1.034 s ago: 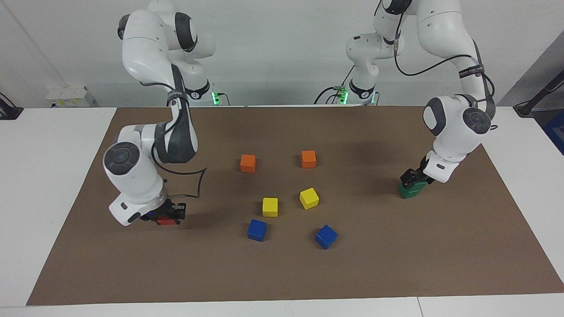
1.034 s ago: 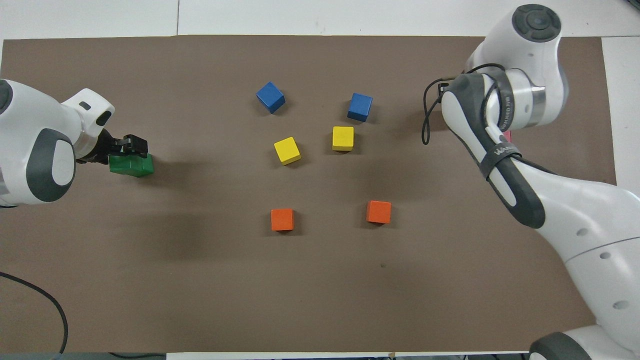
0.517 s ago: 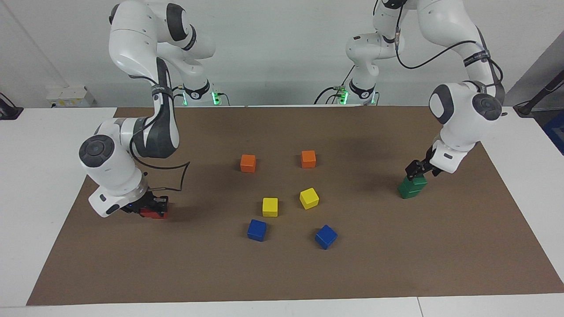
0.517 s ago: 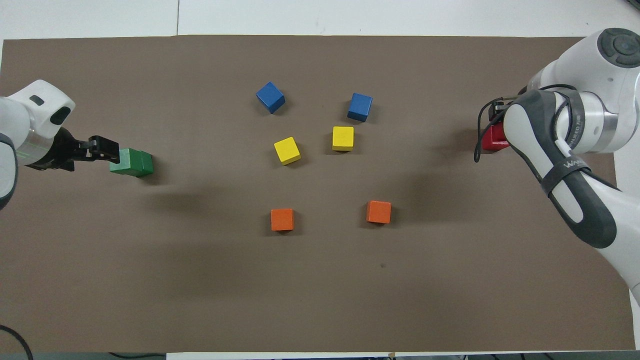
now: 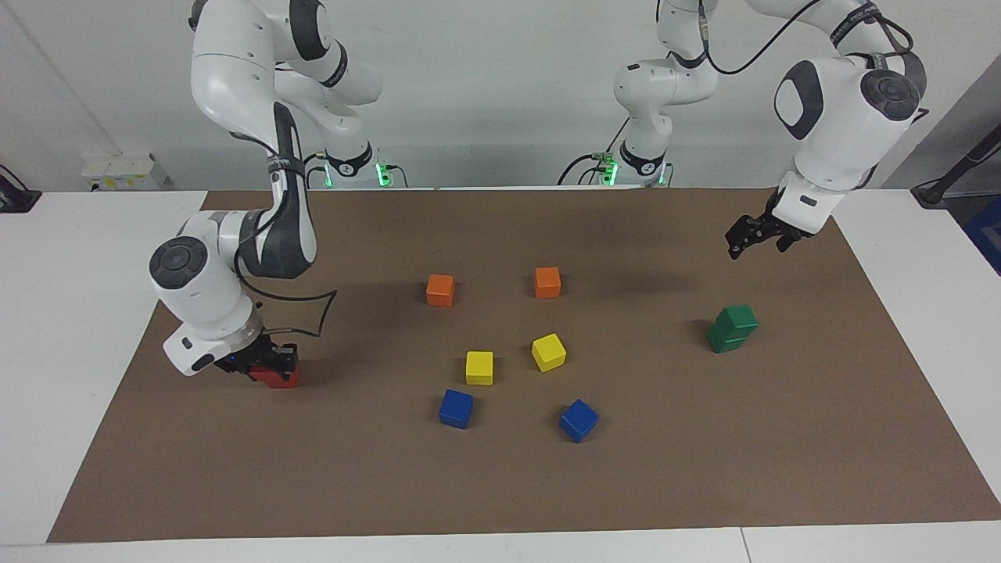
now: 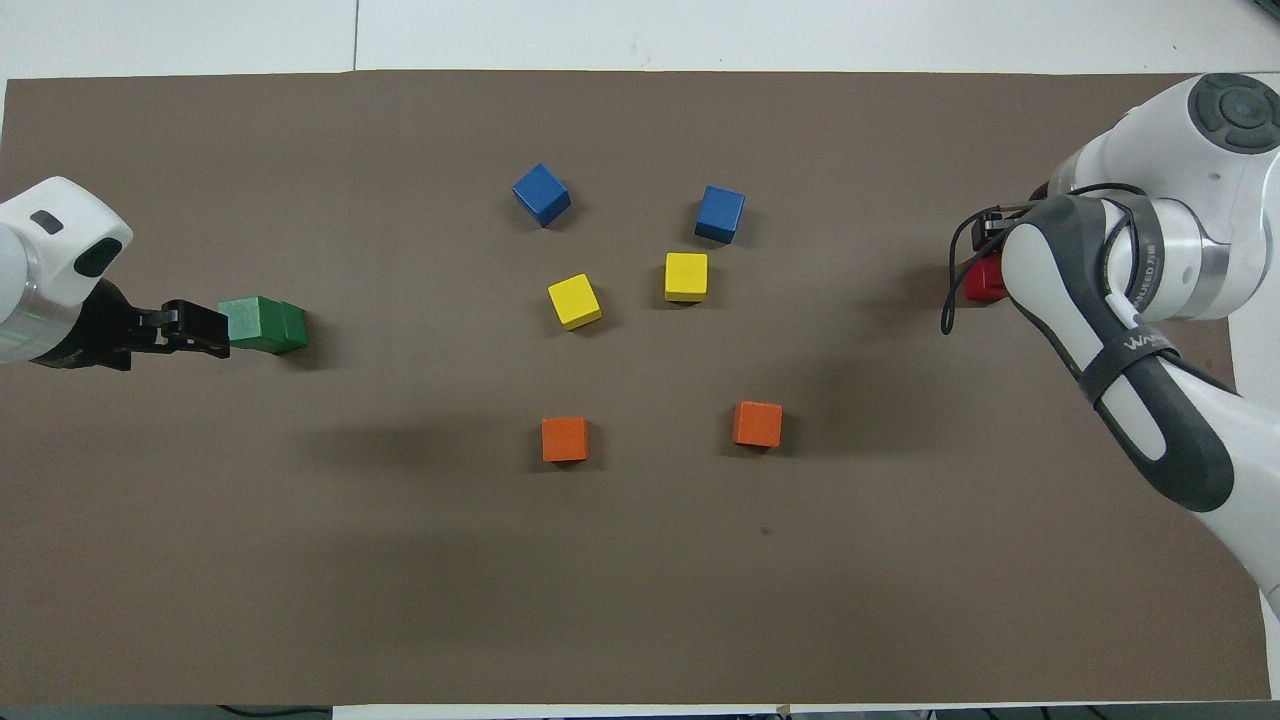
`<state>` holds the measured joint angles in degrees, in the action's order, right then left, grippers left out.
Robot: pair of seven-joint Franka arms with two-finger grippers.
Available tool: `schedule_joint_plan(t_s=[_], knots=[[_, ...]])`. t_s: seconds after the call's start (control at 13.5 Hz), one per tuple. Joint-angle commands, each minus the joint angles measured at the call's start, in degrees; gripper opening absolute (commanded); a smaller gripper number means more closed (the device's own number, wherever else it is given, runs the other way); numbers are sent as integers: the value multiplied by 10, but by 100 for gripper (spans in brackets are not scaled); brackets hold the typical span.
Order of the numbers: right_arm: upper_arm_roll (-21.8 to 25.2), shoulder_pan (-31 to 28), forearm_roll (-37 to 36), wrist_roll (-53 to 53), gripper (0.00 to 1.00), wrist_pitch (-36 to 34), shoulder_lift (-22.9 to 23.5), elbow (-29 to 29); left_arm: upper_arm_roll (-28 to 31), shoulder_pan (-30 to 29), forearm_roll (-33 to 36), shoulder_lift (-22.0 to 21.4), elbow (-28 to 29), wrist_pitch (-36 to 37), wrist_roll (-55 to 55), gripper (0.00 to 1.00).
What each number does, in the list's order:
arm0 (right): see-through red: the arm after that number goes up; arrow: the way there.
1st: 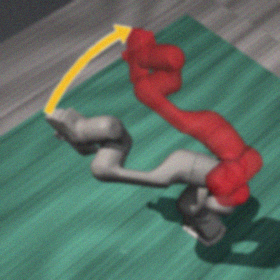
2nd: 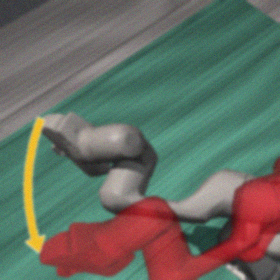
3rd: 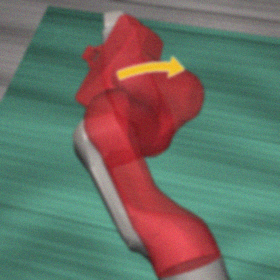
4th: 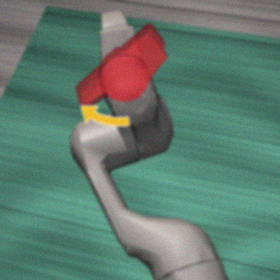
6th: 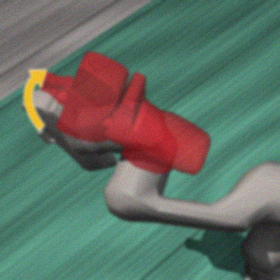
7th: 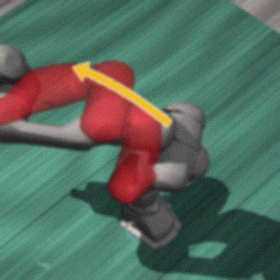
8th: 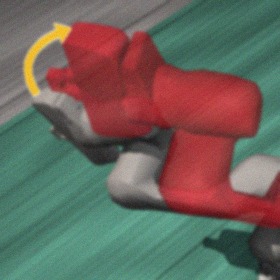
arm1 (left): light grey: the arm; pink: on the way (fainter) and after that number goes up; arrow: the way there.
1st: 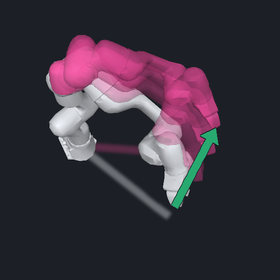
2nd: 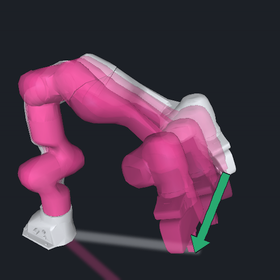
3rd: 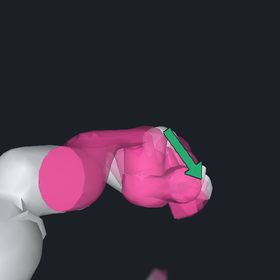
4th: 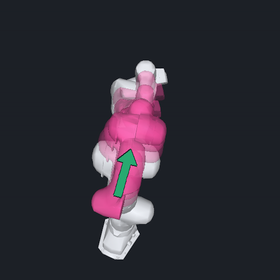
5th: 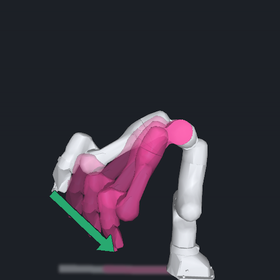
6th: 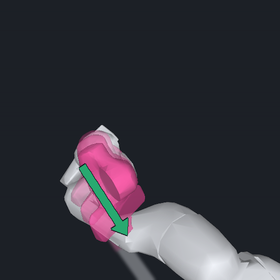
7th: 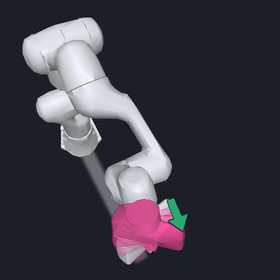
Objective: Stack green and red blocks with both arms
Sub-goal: 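Open the left gripper off the green stack while the right gripper releases the red cube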
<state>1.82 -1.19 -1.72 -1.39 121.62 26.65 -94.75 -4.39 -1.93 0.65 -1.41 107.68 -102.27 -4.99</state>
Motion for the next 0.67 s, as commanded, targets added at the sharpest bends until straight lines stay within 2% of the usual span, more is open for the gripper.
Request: schedule_joint_plan(t_s=[0.0,0.15,0.22,0.3,0.37,0.44,0.59], knots=[[-5,-9,18,-3,0,13,-19,-26,6,8,-7,-3,5,-2,9,100],[-5,-9,36,4,0,18,-18,-27,7,8,-7,-1,-1,-5,14,100],[-5,-9,37,4,12,18,-18,-27,7,10,-7,-1,-4,-3,14,100],[-5,-9,37,4,55,20,-18,-26,7,13,-7,-2,-2,-4,14,100],[-5,-9,37,4,92,26,-18,-27,8,13,-7,-3,-3,0,15,100],[-5,-9,37,4,100,27,-18,-28,8,13,-7,-3,-6,3,15,100],[-5,-8,37,5,100,27,-18,-29,7,15,-7,-2,-26,21,14,100]])
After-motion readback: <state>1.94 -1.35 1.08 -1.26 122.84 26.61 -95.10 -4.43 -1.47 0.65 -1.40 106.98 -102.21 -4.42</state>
